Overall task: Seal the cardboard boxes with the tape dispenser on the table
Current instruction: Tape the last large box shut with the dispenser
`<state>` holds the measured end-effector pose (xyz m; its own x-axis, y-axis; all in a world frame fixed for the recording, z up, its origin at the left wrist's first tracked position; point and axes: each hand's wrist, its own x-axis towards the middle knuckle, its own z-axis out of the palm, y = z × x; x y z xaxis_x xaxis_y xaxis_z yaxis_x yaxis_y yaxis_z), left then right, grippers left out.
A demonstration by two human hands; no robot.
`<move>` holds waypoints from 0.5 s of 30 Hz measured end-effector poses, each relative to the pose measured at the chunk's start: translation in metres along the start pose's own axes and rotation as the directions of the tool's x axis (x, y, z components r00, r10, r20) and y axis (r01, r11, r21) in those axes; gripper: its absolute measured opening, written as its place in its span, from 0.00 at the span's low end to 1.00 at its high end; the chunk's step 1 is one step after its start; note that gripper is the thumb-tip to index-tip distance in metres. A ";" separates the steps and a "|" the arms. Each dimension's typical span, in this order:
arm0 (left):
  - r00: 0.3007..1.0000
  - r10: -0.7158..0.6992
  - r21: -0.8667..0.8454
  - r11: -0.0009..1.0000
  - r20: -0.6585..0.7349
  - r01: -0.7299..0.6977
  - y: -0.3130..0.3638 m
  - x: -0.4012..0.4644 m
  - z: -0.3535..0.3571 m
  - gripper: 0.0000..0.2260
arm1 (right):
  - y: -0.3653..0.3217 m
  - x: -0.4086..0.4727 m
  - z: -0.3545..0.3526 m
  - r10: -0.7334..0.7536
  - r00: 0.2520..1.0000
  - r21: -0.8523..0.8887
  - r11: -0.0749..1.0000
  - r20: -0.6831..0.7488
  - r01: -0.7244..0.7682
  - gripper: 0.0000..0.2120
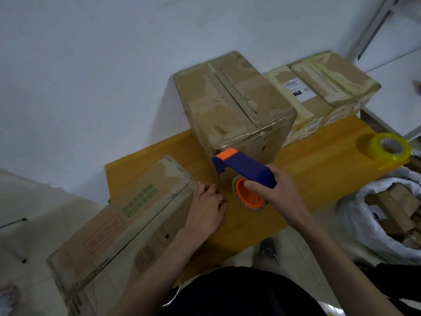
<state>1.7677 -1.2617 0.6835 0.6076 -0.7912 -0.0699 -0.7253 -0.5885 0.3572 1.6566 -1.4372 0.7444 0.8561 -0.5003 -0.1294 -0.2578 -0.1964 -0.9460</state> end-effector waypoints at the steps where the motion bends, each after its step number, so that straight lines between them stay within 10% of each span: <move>1: 0.999 0.024 0.002 1.000 0.041 -0.024 -0.006 0.000 -0.004 0.11 | 0.001 0.000 0.000 0.000 1.000 -0.002 1.000 0.001 0.000 0.28; 15: 0.999 0.038 -0.307 0.951 0.027 -0.028 -0.017 -0.009 -0.008 0.09 | 0.000 0.000 0.011 -0.006 1.000 0.015 1.000 0.003 0.006 0.25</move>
<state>1.7773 -1.2428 0.6855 0.5702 -0.8175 -0.0818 -0.6078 -0.4867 0.6275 1.6617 -1.4283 0.7410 0.8589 -0.4968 -0.1245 -0.2460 -0.1870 -0.9511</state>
